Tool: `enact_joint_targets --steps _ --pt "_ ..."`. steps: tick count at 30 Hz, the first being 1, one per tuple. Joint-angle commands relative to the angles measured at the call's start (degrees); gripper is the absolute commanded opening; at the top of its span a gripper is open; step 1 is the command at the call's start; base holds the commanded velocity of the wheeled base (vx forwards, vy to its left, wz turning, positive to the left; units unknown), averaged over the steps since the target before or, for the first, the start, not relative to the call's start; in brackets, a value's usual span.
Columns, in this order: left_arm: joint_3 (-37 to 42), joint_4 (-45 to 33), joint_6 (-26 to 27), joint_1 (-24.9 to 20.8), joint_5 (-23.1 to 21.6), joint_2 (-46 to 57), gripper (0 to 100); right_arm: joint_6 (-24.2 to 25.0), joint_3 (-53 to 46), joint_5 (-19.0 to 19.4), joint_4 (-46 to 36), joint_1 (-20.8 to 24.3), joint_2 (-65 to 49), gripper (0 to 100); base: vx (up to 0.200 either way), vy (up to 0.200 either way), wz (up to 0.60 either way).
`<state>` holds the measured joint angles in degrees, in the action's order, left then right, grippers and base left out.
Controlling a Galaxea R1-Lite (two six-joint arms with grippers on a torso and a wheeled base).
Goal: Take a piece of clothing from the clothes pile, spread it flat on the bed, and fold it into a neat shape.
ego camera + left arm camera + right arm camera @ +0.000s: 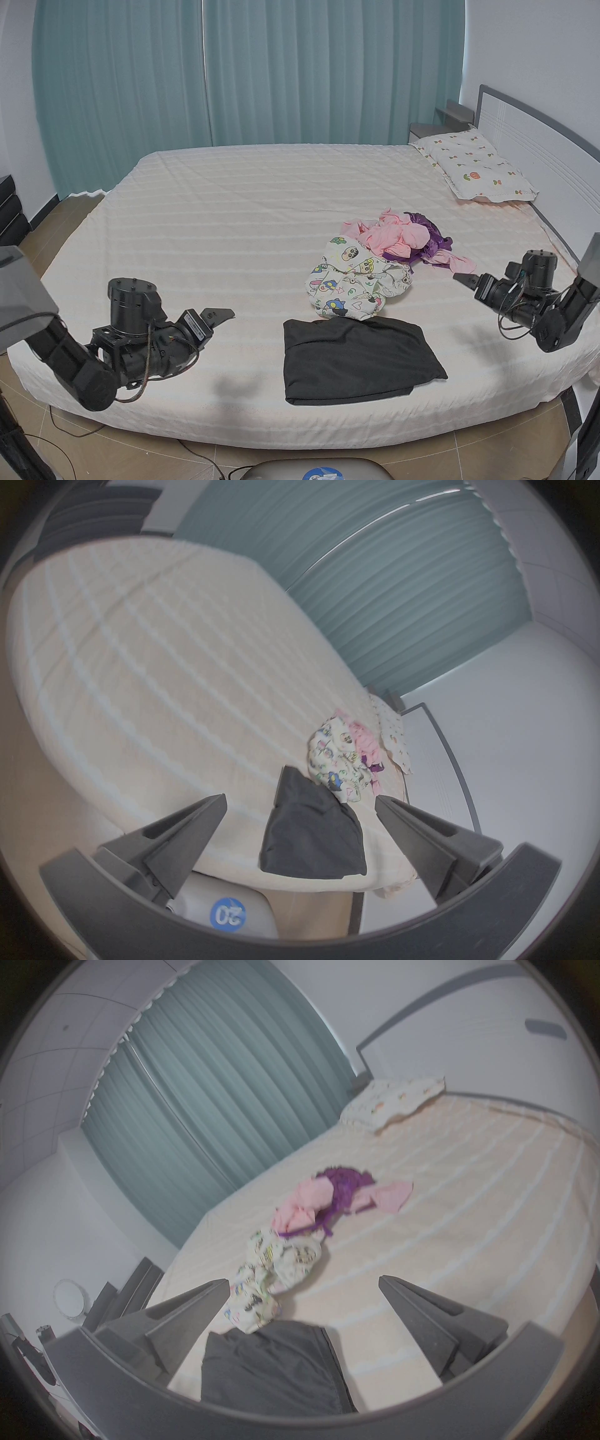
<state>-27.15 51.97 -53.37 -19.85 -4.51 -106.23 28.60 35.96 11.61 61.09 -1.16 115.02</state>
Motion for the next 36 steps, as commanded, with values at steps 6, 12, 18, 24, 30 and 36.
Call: enact_joint_targets --steps 6,12,18,24,30,36 --pt "6.14 -6.44 14.35 4.99 8.03 29.32 100 -4.17 -13.90 -3.70 -6.42 -1.57 -36.09 100 0.000 0.000 0.00" --pt "5.53 -16.90 19.18 5.87 10.93 43.04 100 -9.88 -19.61 -3.34 -13.10 -2.01 -51.47 100 0.000 0.000 0.00" --pt "5.97 -25.34 24.54 6.31 16.29 52.70 100 -11.28 -22.60 -3.08 -25.49 -1.65 -64.74 100 0.000 0.000 0.00" --pt "8.16 -30.87 29.73 6.49 27.36 60.44 100 -15.15 -24.27 -2.38 -39.47 -1.21 -78.54 100 0.000 0.000 0.00" --pt "10.80 -34.30 38.17 7.19 31.58 72.04 100 -25.44 -27.88 0.44 -54.50 0.72 -93.92 100 0.000 0.000 0.00" --pt "11.68 -40.19 45.46 10.88 38.00 81.53 100 -33.17 -27.88 0.44 -66.71 3.18 -106.49 100 0.000 0.000 0.00"
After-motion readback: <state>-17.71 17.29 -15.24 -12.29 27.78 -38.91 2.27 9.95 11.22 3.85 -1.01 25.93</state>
